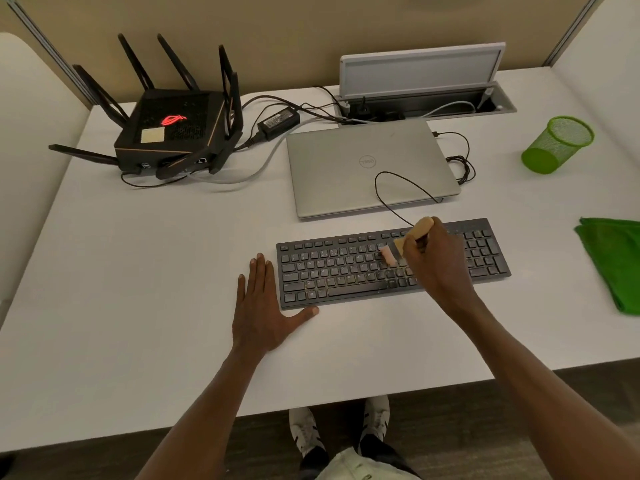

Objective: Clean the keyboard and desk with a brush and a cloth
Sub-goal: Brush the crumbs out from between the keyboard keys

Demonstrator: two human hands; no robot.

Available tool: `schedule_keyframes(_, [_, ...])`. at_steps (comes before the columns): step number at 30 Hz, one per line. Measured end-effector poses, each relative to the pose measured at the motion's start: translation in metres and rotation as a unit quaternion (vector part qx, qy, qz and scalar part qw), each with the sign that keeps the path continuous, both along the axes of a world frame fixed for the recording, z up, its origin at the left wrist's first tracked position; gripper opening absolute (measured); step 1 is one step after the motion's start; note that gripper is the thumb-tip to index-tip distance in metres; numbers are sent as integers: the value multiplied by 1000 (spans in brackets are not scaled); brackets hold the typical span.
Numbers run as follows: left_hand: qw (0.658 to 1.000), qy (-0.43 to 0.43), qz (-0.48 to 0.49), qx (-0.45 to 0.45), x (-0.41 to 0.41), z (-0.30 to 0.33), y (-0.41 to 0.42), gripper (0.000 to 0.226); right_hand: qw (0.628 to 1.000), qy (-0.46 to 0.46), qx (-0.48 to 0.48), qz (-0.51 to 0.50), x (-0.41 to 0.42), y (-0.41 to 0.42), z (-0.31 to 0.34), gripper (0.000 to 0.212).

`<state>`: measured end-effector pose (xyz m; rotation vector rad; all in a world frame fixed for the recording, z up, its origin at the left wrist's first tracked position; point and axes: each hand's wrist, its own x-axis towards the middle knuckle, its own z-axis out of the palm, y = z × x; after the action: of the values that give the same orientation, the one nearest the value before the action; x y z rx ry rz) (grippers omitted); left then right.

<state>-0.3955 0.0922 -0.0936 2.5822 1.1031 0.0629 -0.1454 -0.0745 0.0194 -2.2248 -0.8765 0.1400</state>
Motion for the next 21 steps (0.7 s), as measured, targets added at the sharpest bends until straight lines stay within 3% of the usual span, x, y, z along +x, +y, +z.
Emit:
schedule_keyframes(14, [1000,1,-1,5,0,0,0,137,1000,-2,-4,1,0,2,-5,7])
schedule_keyframes(21, [1000,6,-1,7,0,-1,0,137,991,-60,-63,106,2,-5,0,6])
